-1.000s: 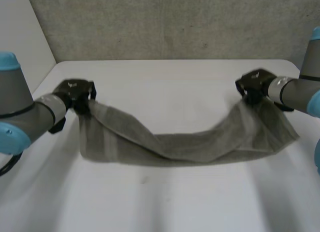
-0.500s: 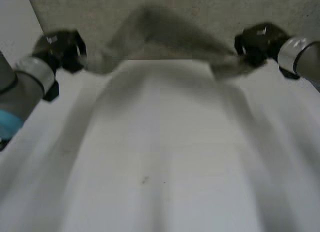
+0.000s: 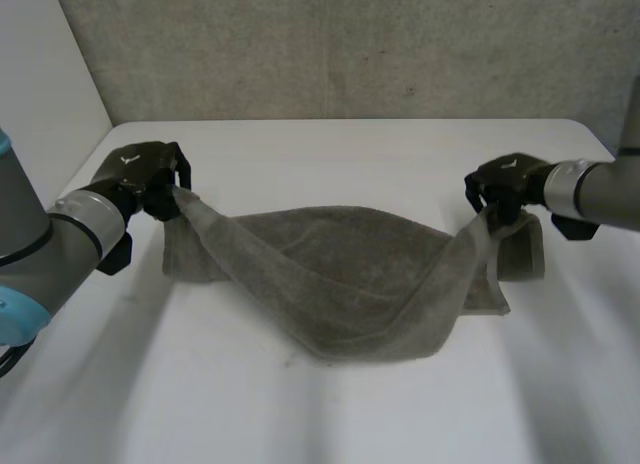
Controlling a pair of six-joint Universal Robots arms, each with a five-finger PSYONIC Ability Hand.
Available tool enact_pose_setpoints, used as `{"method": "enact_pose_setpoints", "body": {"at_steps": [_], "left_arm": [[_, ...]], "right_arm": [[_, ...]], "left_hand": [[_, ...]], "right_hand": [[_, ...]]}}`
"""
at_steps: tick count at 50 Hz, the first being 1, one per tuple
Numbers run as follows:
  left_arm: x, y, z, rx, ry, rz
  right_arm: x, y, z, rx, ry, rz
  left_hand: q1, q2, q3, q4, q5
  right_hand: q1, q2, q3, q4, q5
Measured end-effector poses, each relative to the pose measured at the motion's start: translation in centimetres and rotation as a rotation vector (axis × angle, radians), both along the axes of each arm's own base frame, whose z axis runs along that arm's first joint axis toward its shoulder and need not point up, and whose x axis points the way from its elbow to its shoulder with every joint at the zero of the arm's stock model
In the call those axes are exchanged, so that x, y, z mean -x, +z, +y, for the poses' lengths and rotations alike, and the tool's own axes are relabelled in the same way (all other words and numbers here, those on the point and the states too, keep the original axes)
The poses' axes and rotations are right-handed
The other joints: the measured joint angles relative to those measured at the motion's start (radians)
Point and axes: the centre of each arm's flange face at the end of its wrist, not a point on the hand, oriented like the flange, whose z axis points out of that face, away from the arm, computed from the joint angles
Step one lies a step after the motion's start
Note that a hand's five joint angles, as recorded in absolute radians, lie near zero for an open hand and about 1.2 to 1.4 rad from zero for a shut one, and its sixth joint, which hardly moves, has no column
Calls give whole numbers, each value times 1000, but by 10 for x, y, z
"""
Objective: Fold the towel.
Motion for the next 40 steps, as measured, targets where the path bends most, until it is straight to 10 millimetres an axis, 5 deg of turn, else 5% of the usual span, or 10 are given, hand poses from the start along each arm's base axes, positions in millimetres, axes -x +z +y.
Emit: {"method": "enact_pose_setpoints", "body": {"at_steps": [4,9,11,19,26,30,34,40], "left_arm": [[2,-16,-6,-23,-2,-8],[4,-34,-12,-40,-12,-51],[5,-37,-13,-37,-16,-70],[3,-37,-15,-16,-18,-123],[0,-34,-15,-10,-6,-123],[-1,-33,-15,-8,-3,-121],[-1,-33,-15,-8,-2,-119],[-1,-30,-13,-5,-2,-117]], "right_arm": [[-3,-30,-9,4,-30,38],[-2,-41,-25,91,-88,54],[-2,-35,-28,124,-100,45],[3,14,-24,218,-139,-51],[19,41,6,209,-117,-99],[26,42,27,189,-84,-93],[31,36,48,157,-54,-58],[38,9,86,74,5,52]], "left_hand": [[0,0,0,0,0],[0,0,0,0,0],[0,0,0,0,0],[0,0,0,0,4],[0,0,0,0,4],[0,0,0,0,4],[0,0,0,0,4],[0,0,0,0,4]], "right_hand": [[-9,-8,-8,-8,-9],[-923,-926,-916,-915,-937],[-1055,-1046,-1055,-1057,-1095],[-1098,-1069,-1083,-1077,-1107],[-1100,-1069,-1083,-1077,-1107],[-1085,-1066,-1080,-1076,-1103],[-857,-840,-853,-858,-851],[-671,-670,-671,-677,-673]]}}
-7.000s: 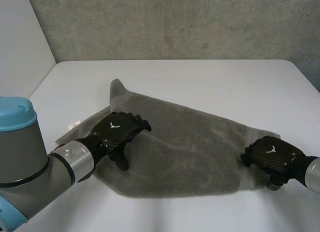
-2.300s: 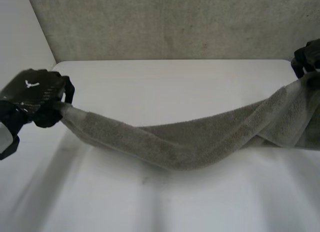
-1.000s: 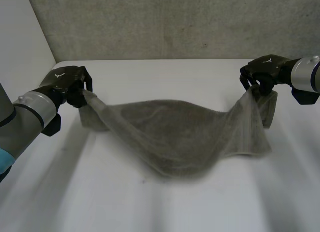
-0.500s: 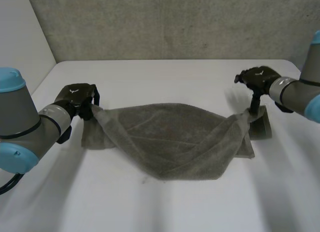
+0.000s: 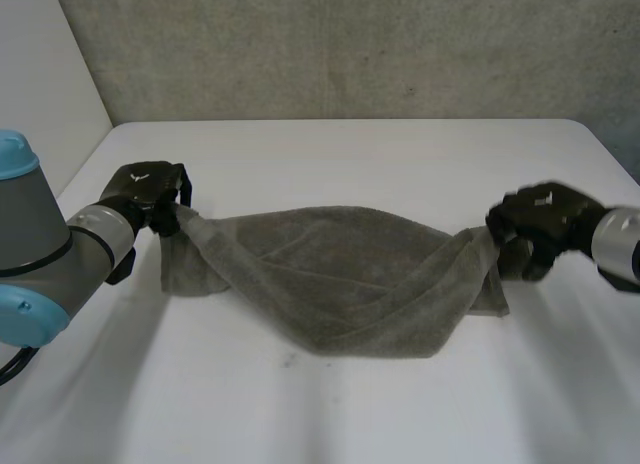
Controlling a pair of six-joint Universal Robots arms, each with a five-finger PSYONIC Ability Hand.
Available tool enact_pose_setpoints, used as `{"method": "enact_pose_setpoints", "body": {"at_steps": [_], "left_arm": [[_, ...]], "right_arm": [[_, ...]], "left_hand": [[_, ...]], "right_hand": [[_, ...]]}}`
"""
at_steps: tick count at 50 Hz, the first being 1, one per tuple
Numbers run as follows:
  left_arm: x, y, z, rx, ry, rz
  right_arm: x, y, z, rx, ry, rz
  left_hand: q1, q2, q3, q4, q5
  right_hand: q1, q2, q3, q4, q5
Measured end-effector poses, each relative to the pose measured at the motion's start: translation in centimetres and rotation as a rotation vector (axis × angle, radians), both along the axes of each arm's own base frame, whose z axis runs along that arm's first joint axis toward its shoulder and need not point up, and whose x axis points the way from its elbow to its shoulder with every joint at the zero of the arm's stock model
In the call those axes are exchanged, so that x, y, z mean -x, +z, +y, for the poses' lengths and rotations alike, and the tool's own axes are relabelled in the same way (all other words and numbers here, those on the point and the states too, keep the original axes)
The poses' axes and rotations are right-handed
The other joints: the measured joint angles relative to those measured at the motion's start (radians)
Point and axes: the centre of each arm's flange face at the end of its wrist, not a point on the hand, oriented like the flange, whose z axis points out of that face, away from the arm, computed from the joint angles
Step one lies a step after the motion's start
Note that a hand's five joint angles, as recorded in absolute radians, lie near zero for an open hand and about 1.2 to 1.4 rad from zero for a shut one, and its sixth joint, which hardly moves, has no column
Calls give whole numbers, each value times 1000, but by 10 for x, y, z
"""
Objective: Fold the towel.
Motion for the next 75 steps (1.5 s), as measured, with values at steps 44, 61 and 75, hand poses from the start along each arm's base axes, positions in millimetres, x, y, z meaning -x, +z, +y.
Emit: {"method": "enact_pose_setpoints", "body": {"at_steps": [44,61,75], "left_arm": [[0,1,2,0,-3,3],[1,0,2,-5,-5,2],[1,0,2,-5,-4,2]], "right_arm": [[-7,-88,-18,-6,99,67],[-17,-92,-18,3,127,67],[-20,-91,-27,27,127,69]], "left_hand": [[0,0,0,0,0],[0,0,0,0,0],[0,0,0,0,0]], "right_hand": [[-203,-184,-201,-205,-199],[54,49,49,44,14],[163,168,159,163,92]]}}
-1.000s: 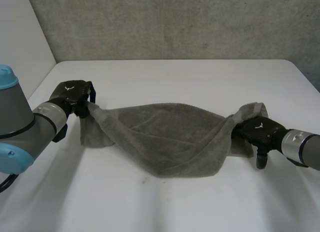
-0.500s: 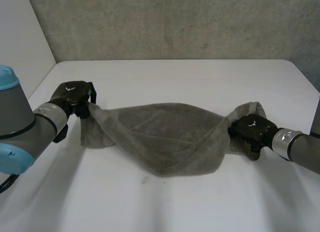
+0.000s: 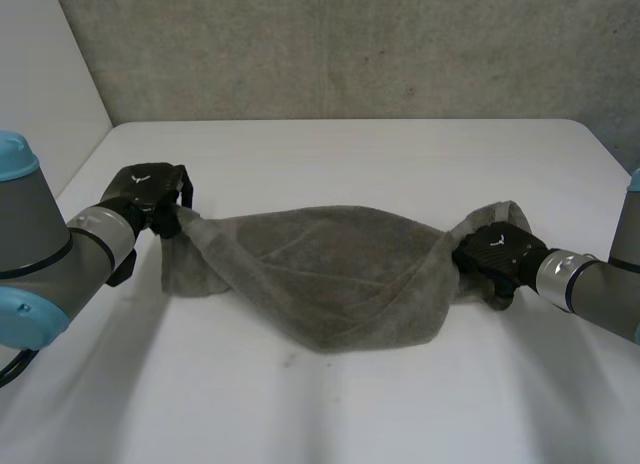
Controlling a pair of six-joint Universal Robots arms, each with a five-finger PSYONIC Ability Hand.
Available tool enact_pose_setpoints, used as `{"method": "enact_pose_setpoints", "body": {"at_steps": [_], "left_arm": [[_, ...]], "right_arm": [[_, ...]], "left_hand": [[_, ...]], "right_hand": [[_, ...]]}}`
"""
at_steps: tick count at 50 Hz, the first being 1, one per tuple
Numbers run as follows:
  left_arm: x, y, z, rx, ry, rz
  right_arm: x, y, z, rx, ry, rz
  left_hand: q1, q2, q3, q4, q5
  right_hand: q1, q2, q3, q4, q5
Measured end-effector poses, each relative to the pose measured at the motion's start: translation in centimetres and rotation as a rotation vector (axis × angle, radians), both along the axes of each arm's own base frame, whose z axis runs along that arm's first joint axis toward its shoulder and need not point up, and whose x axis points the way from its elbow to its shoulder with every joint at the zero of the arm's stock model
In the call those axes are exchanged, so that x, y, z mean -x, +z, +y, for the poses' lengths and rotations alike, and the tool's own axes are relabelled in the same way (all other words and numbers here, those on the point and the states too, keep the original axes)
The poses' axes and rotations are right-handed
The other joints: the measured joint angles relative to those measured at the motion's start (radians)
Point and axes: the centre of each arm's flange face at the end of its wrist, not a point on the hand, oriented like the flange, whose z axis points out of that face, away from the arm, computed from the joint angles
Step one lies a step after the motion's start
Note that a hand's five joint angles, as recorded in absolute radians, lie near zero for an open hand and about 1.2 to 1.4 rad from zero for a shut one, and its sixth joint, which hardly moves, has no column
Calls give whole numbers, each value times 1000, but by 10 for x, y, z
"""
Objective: Fold the towel.
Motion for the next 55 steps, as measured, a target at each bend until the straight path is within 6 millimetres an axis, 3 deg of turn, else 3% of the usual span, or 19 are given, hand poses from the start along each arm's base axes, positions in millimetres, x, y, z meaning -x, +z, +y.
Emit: {"method": "enact_pose_setpoints", "body": {"at_steps": [17,22,25,29,41,46,51,55], "left_arm": [[0,-1,1,-6,-3,-1],[0,-2,1,-7,-4,-1],[0,-2,1,-8,-4,-2],[0,-2,1,-6,-6,-2],[-1,23,7,43,-9,2],[-6,42,20,46,-6,-2],[-19,75,47,52,18,-4],[-32,90,65,48,46,-18]], "right_arm": [[-7,3,-2,19,18,-2],[-9,1,-2,18,25,-2],[-10,3,-3,23,26,-5],[-11,11,-5,36,16,-24],[-6,74,-11,110,-53,-135],[4,112,-4,125,-82,-140],[27,168,15,105,-130,-131],[42,193,29,72,-151,-107]], "left_hand": [[0,0,0,0,0],[0,0,0,0,0],[0,0,0,0,0],[0,0,0,0,0],[0,0,0,0,0],[0,0,0,0,0],[0,0,0,0,0],[0,0,0,0,0]], "right_hand": [[82,87,82,81,134],[391,364,385,389,444],[456,500,494,494,546],[457,512,508,514,565],[462,512,508,514,588],[463,512,508,514,592],[466,512,508,514,593],[467,512,508,514,593]]}}
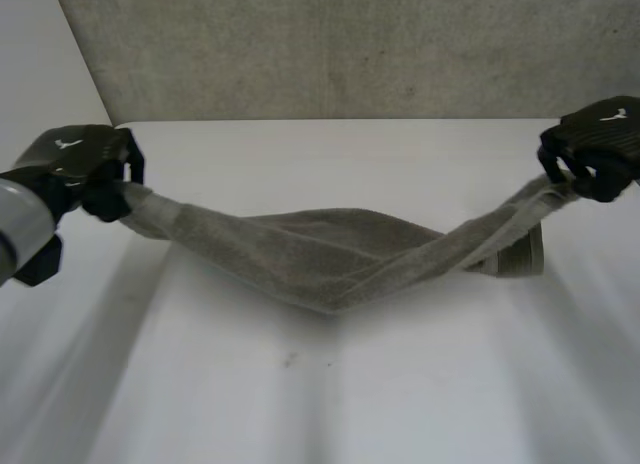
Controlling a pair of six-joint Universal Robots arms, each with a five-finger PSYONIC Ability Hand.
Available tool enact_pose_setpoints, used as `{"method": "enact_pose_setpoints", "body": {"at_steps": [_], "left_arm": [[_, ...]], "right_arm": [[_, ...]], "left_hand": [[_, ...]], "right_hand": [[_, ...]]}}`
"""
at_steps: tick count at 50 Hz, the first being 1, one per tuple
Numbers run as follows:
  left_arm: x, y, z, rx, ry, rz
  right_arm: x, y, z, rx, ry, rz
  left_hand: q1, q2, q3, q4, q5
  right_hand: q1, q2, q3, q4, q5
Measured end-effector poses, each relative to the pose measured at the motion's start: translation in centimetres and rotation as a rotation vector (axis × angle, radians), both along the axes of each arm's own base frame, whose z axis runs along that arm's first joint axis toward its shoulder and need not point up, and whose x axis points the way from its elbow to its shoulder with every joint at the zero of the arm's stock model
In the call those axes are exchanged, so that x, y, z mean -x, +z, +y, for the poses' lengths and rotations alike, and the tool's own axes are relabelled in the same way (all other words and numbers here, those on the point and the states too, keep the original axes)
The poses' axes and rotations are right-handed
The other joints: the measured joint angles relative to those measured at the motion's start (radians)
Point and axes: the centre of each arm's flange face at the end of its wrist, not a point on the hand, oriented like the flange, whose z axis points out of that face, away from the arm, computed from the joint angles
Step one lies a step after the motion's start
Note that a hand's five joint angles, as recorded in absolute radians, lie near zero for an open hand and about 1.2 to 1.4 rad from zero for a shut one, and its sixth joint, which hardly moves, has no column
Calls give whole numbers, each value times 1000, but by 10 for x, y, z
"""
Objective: Fold the towel.
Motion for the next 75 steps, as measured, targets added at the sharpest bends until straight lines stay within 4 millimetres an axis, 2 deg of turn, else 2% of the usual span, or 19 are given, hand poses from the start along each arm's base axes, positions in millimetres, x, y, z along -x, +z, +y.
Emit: {"method": "enact_pose_setpoints", "body": {"at_steps": [7,14,20,24,27,29,32,35,37,43,47,51,58,60,62,64,67,69,75], "left_arm": [[-17,-7,26,-74,20,-119],[-20,-45,37,-194,-31,-274],[-14,-77,19,-278,-70,-311],[-7,-87,-1,-289,-82,-306],[2,-83,-22,-252,-87,-286],[9,-74,-40,-204,-86,-262],[27,-28,-88,-3,-64,-158],[33,0,-106,106,-51,-94],[37,35,-120,243,-36,2],[38,109,-136,525,-23,276],[37,120,-137,567,-23,366],[35,101,-139,501,-11,377],[30,25,-130,263,28,313],[26,-2,-123,183,43,280],[22,-21,-117,128,55,245],[18,-37,-111,85,65,203],[12,-49,-104,57,73,148],[9,-52,-98,52,75,114],[5,-41,-82,78,68,61]], "right_arm": [[16,7,22,-83,28,85],[15,-22,36,-197,117,175],[8,-57,25,-291,167,206],[-3,-71,13,-298,185,220],[-17,-72,-1,-251,179,226],[-28,-66,-15,-188,166,218],[-57,-34,-48,39,120,138],[-70,-8,-63,180,95,62],[-77,27,-75,345,64,-51],[-83,101,-82,615,36,-348],[-83,109,-78,608,40,-409],[-84,94,-74,516,41,-386],[-84,39,-66,315,89,-266],[-84,12,-62,234,109,-219],[-83,-12,-58,166,121,-177],[-82,-36,-52,103,131,-138],[-81,-62,-46,43,137,-101],[-81,-76,-44,16,134,-90],[-80,-96,-44,-23,95,-125]], "left_hand": [[0,0,0,0,0],[0,0,0,0,0],[0,0,0,0,0],[0,0,0,0,0],[0,0,0,0,0],[0,0,0,0,0],[0,1,0,0,0],[0,1,0,0,0],[0,1,0,0,0],[0,1,0,0,0],[1,1,0,0,0],[1,1,0,0,0],[1,1,0,0,0],[1,1,1,0,0],[1,1,1,0,0],[1,1,1,0,0],[2,1,1,0,0],[3,1,1,0,0],[3,1,1,0,0]], "right_hand": [[0,0,0,0,0],[1,0,0,0,0],[5,0,0,0,0],[5,0,0,0,0],[8,0,0,0,1],[10,0,0,0,2],[24,0,2,0,5],[30,0,4,0,5],[34,0,8,0,5],[58,0,8,0,11],[58,0,8,0,11],[58,0,8,0,11],[58,0,8,0,11],[58,0,8,0,11],[21,-19,-18,-29,-36],[-305,-349,-340,-352,-376],[-760,-805,-792,-798,-850],[-935,-971,-964,-968,-1023],[-1054,-1073,-1078,-1073,-1117]]}}
